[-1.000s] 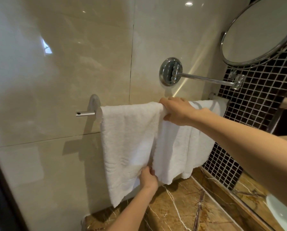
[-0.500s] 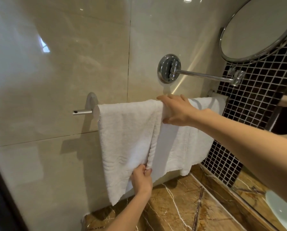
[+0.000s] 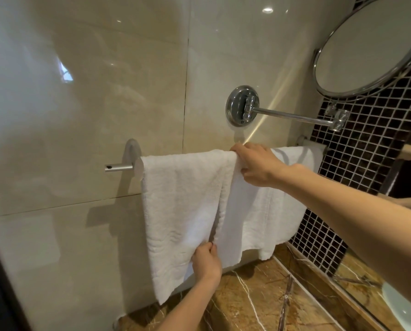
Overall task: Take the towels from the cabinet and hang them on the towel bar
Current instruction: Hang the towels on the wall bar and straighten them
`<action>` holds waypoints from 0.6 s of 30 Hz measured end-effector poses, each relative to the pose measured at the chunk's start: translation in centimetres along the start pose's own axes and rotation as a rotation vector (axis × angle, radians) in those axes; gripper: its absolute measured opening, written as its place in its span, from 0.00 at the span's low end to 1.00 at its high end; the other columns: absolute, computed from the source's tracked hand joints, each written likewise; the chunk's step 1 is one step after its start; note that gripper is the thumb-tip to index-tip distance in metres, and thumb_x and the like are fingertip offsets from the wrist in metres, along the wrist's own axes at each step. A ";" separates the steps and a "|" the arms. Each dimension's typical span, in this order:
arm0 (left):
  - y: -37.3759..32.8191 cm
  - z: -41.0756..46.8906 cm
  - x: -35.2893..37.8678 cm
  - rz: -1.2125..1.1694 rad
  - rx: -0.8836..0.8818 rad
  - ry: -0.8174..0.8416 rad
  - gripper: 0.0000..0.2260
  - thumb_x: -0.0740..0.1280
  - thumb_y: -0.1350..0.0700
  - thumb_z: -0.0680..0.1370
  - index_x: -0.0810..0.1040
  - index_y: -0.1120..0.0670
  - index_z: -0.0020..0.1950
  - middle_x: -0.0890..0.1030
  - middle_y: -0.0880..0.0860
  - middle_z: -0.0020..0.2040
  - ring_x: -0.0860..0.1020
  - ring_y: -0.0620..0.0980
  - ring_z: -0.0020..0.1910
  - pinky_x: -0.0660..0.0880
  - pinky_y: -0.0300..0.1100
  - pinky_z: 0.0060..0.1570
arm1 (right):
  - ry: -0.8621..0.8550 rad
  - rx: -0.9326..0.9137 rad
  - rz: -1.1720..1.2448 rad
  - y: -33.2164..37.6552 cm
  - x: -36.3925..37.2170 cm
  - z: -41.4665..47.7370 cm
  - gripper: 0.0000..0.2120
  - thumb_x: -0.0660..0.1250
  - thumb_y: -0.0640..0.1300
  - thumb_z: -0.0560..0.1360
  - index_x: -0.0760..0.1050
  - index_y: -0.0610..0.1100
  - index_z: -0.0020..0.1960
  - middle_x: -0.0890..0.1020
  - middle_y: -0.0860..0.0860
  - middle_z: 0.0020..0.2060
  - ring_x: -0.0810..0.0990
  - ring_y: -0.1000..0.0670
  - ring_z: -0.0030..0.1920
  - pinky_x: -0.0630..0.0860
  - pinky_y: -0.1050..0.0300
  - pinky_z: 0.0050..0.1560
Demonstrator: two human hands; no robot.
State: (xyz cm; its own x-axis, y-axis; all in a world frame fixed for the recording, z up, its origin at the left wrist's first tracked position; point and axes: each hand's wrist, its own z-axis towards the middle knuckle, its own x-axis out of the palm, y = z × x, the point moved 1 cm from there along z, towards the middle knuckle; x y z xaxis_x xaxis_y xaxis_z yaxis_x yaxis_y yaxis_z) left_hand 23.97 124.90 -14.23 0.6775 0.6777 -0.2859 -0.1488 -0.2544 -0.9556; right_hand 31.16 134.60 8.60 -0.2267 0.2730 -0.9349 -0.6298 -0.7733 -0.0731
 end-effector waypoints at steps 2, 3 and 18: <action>-0.3 -0.2 -0.1 0.018 -0.007 -0.048 0.18 0.60 0.58 0.81 0.71 0.51 0.30 0.75 0.51 0.38 0.73 0.47 0.41 0.66 0.37 0.42 | 0.005 -0.046 0.093 0.5 -0.4 -0.1 0.33 0.62 0.47 0.65 0.64 0.48 0.70 0.74 0.46 0.62 0.70 0.44 0.65 0.59 0.46 0.68; -0.4 -0.3 -0.1 0.032 -0.012 -0.071 0.17 0.60 0.58 0.81 0.73 0.53 0.32 0.76 0.51 0.39 0.73 0.47 0.41 0.67 0.37 0.42 | 0.003 -0.068 0.138 0.8 -0.6 -0.2 0.35 0.61 0.51 0.64 0.64 0.49 0.71 0.73 0.46 0.64 0.69 0.45 0.66 0.57 0.45 0.70; 0.2 1.1 1.0 0.200 -0.183 -0.057 0.12 0.63 0.57 0.78 0.75 0.54 0.61 0.78 0.56 0.58 0.78 0.59 0.50 0.81 0.53 0.43 | -0.073 -0.109 0.174 1.5 -0.1 0.1 0.20 0.70 0.50 0.74 0.71 0.48 0.63 0.78 0.46 0.55 0.76 0.41 0.54 0.73 0.46 0.54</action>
State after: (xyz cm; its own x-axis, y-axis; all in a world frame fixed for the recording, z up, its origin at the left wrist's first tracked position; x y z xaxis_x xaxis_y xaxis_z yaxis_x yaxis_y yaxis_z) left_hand 23.87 126.30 -14.77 0.6056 0.6379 -0.4758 -0.1395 -0.5035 -0.8527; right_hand 30.20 133.49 8.58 -0.3809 0.1676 -0.9093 -0.4930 -0.8688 0.0463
